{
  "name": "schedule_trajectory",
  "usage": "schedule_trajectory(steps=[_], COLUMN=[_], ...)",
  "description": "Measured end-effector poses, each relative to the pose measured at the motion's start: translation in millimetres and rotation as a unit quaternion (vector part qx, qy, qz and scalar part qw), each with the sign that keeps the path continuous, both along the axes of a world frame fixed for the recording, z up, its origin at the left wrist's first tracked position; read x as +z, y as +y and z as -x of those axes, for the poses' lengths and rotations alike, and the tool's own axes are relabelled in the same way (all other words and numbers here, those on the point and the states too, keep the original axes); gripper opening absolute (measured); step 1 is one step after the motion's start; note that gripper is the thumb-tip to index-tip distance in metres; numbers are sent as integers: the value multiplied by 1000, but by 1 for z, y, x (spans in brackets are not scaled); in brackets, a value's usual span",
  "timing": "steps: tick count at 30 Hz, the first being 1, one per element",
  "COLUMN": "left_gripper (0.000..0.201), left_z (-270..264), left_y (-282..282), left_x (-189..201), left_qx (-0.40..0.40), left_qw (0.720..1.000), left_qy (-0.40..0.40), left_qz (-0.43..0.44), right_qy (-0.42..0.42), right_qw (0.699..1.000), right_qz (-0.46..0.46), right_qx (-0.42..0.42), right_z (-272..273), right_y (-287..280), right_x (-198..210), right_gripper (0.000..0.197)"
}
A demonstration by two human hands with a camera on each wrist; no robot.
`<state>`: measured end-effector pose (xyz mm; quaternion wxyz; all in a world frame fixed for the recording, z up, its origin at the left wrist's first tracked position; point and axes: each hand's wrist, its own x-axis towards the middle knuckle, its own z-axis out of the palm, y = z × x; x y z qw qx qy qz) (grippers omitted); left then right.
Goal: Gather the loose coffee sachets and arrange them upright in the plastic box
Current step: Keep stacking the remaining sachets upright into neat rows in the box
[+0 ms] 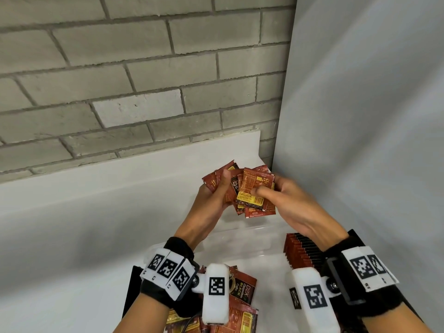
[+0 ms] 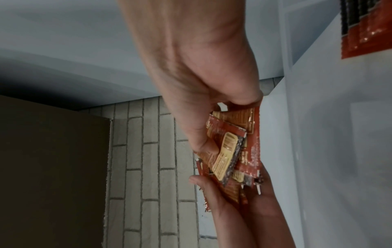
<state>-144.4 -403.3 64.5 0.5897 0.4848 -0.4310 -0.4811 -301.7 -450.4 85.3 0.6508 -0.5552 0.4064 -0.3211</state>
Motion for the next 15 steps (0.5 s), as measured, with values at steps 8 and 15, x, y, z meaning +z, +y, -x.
schedule_trajectory(steps=[8, 15], left_gripper=[67, 93], left_z=[0, 2], left_y=[-2, 7], left_x=[0, 8], left_qx=[30, -127], left_qw=[998, 973], left_qy=[41, 194], left_qz=[33, 24], right_qy=[-136, -166], right_qw=[980, 975], right_qz=[-144, -144], right_qx=[-7, -28], right_z=[-8, -10], right_y=[0, -2], right_x=[0, -2], right_gripper=[21, 28])
